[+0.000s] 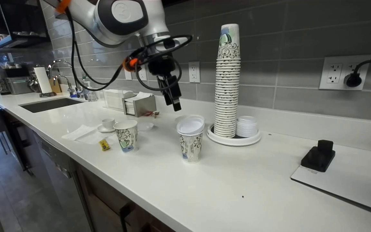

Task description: Move the lid from the right cup to the left cup

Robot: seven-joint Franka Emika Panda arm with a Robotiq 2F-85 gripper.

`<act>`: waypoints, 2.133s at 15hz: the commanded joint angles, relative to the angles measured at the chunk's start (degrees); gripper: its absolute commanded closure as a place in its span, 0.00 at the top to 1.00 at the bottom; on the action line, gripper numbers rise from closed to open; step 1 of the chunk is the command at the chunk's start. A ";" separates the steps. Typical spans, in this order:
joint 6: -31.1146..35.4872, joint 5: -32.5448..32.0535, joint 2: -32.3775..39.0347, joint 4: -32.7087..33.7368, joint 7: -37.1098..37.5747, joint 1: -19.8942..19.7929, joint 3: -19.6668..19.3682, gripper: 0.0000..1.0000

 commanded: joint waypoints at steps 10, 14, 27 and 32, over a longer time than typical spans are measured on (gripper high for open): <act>7.91 -3.31 5.55 0.26 0.37 1.97 -1.25 0.57; 7.95 -2.70 6.51 0.04 -0.14 2.13 -1.46 0.50; 8.22 -7.56 5.80 -0.52 1.82 2.65 -3.15 0.00; 7.82 -9.83 4.21 -0.80 2.48 3.12 -2.98 0.27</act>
